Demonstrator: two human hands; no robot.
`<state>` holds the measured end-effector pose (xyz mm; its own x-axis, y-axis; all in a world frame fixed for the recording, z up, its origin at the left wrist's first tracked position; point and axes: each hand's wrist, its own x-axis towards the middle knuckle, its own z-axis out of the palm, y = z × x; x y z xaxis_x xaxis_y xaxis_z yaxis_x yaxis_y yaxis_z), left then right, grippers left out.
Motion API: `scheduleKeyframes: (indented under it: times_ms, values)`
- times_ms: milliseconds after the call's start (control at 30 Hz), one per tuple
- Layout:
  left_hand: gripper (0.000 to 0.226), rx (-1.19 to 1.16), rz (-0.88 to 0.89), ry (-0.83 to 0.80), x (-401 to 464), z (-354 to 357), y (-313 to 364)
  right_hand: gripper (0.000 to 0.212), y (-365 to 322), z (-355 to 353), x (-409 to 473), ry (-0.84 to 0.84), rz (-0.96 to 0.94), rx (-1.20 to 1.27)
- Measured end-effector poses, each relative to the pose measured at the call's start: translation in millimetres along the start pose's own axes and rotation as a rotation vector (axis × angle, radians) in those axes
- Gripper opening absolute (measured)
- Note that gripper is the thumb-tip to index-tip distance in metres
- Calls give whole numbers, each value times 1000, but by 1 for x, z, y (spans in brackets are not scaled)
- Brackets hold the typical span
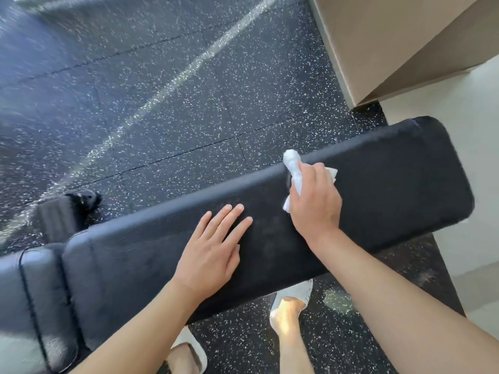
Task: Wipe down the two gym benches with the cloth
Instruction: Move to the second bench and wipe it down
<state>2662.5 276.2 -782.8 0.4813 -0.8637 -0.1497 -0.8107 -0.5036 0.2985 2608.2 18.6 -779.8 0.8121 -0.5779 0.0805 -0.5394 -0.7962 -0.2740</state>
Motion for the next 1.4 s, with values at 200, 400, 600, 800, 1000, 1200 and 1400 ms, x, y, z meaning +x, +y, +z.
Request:
scheduleKeyframes:
  times_ms: [200, 400, 600, 800, 1000, 1200, 1400]
  values:
    - [61, -24, -134, 9, -73, -17, -53, 33, -132, 27, -60, -120, -142, 70]
    - [57, -42, -245, 42, -164, -27, -107, 24, -259, 58, -125, -147, -313, 126]
    - [52, -13, -300, 2, -220, -37, -141, 51, -232, 45, -103, -298, -657, 6]
    - [50, -57, -295, 45, -229, -41, -151, 28, -215, 36, -98, -124, 26, -19]
    - [62, -246, -457, 153, -244, -35, -159, 21, -364, 77, -176, -191, -375, 99]
    - [59, -253, -479, 113, -258, -40, -155, 16, -313, 70, -160, -153, -665, 126]
    - [45, -146, -294, 96, -209, -45, -108, 61, -130, 7, -96, -241, -228, -262]
